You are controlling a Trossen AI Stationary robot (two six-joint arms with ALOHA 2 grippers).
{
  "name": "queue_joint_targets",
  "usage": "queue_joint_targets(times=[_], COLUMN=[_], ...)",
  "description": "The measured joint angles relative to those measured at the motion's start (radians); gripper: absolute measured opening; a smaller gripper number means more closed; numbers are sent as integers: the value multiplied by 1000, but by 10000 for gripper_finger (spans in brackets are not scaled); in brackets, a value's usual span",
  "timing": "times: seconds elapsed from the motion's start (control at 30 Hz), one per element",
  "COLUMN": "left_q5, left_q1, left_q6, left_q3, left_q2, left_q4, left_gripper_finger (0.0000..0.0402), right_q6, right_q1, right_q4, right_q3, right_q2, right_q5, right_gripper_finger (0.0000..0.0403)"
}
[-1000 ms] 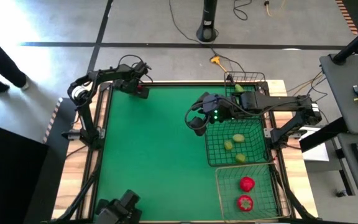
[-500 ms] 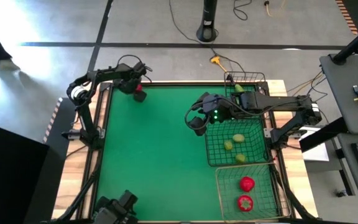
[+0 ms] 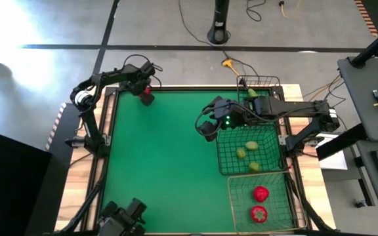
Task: Sort produce into baskets
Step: Put the tomato into the gold wire basket
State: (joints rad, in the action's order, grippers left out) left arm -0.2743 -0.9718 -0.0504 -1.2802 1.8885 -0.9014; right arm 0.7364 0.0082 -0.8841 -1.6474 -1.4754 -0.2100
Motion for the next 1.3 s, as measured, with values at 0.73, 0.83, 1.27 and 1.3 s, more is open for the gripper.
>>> queue_joint_targets(times=[0.73,0.83,1.27,1.3], left_q5=[-39,-4,51,51], left_q1=[6,9,27,29], left_q6=[-178,-176,-162,-162], left_q3=[-14,-14,-14,-14], left_q2=[28,28,28,28], left_q4=[36,51,83,87], left_gripper_finger=[331,331,369,374], right_q6=[26,27,57,57], right_q1=[3,3,34,35], right_q4=[0,0,-1,0], right_q3=[0,0,0,0], right_q2=[0,0,0,0], right_q5=[12,30,35,35], right_gripper_finger=[373,373,373,373])
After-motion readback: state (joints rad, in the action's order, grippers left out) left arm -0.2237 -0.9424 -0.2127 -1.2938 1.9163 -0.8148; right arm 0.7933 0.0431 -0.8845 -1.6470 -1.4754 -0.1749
